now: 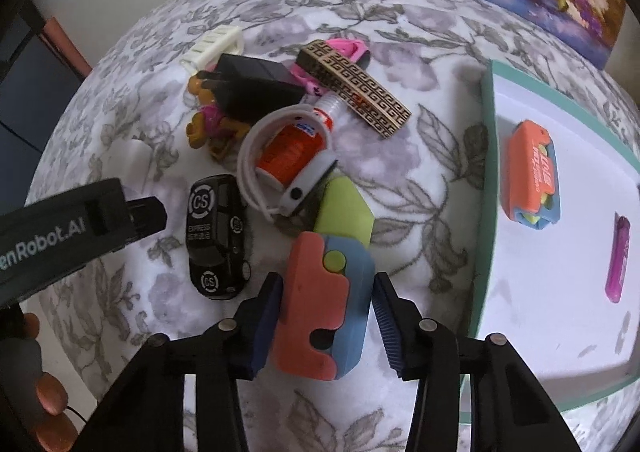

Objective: Organize rigid objects
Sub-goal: 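Grasp the black CS toy car with the left gripper while the right grasps the pink-blue folding toy, then carry both items into the tray and open both grippers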

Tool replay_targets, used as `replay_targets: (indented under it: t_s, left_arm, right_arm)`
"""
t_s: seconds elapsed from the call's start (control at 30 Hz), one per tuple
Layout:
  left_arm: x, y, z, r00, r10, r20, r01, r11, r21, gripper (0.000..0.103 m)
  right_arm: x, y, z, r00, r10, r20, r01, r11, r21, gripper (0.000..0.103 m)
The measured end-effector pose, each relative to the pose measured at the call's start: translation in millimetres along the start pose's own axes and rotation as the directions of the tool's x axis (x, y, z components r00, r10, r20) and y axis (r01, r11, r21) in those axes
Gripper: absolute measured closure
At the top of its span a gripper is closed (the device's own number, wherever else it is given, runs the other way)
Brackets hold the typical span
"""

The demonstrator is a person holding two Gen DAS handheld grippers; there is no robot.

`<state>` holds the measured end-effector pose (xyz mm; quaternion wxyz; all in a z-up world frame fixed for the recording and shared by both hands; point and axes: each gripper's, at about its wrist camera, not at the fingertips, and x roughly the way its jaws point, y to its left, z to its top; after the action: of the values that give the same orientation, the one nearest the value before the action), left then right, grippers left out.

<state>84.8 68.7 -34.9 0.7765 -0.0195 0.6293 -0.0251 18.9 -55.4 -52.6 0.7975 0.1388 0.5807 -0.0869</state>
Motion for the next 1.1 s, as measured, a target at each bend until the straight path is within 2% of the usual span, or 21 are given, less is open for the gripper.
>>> replay_targets:
  t_s: [0.27,0.33,0.53,0.6,0.87,0.97,1.0,1.1]
  left_arm:
    - [2,-39,-5,0.999,-0.044,0.023,0.041,0.99,0.133,0.009]
    - [8,-48,-7,0.999,-0.04,0.016,0.037,0.986,0.164,0.027]
    - [19,-58,-9,0.998,-0.059,-0.007,0.059,0.979,0.196,0.048]
    - [24,-61,-10,0.997,-0.069,-0.019,0.071,0.978,0.197,0.052]
    - [26,-61,-14,0.998,-0.065,0.0,0.064,0.975,0.212,0.054]
    - [26,-64,-12,0.996,-0.089,-0.008,0.088,0.975,0.206,0.062]
    - [26,-65,-12,0.995,-0.096,-0.01,0.096,0.973,0.208,0.068]
    - [25,-68,-14,0.996,-0.093,-0.009,0.093,0.97,0.226,0.069]
  right_arm:
    - [-5,-20,-1,1.0,0.012,-0.013,-0.012,0.999,0.053,0.054]
    - [-5,-25,0,1.0,0.017,-0.016,-0.016,0.998,0.068,0.054]
    - [-5,-32,2,1.0,0.023,-0.02,-0.021,0.997,0.081,0.054]
    - [-5,-32,2,1.0,0.02,-0.02,-0.018,0.997,0.077,0.054]
    - [-5,-26,1,1.0,-0.002,-0.012,0.003,0.998,0.056,0.054]
    - [-4,-23,1,1.0,-0.011,-0.009,0.012,0.999,0.046,0.054]
    - [-3,-21,0,1.0,-0.012,-0.008,0.013,0.999,0.045,0.054]
    - [-2,-21,1,1.0,-0.014,-0.006,0.015,0.999,0.039,0.054]
